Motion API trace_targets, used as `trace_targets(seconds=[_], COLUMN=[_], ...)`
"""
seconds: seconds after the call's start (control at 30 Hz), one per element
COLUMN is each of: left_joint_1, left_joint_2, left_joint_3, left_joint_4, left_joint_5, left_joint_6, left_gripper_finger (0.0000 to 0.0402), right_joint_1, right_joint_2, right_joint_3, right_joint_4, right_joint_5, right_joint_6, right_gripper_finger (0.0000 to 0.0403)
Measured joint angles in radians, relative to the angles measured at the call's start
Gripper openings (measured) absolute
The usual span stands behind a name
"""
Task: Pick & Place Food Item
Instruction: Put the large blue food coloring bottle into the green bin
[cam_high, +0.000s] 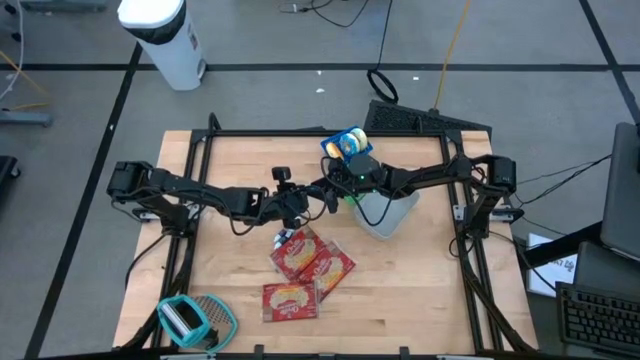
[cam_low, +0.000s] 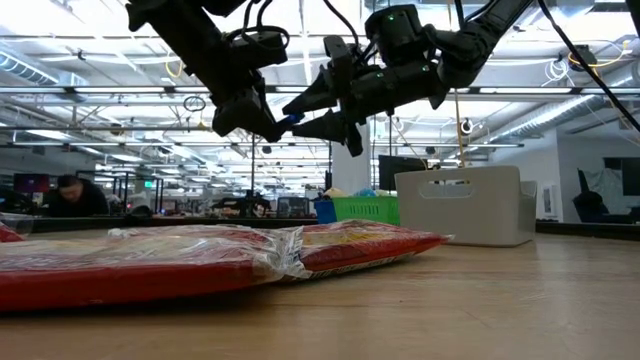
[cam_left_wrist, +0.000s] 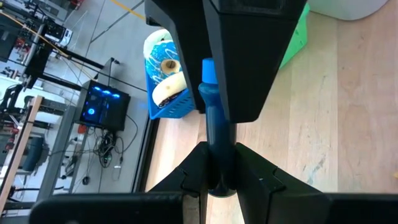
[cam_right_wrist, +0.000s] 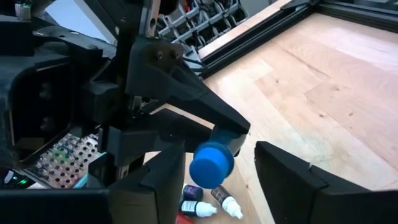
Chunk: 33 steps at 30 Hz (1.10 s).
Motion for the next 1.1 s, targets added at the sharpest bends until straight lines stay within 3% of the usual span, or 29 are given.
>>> trace_targets(seconds=[0.57,0.83,1.1], left_joint_1=[0.0,-0.021,-0.034], left_joint_2=[0.0,-0.018,-0.138], left_joint_3=[0.0,0.001,0.001], left_joint_4=[-0.001,0.042,0.046], left_joint_5=[0.042,0.009,0.018], left_joint_6=[-0.019,-0.096,-0.143], left_gripper_finger=[0.0069,0.0168,0.0247], right_joint_1=[0.001,-0.001,-0.028], right_joint_2=[0.0,0.001,-0.047], right_joint_3=[-0.001,-0.002,-0.002], right_joint_4=[0.0,-0.017,-0.141], right_joint_5=[-0.005,0.001,-0.026], right_joint_6=[-0.002,-0.016,-0.045], right_gripper_finger=[0.0084,0.008,0.0076])
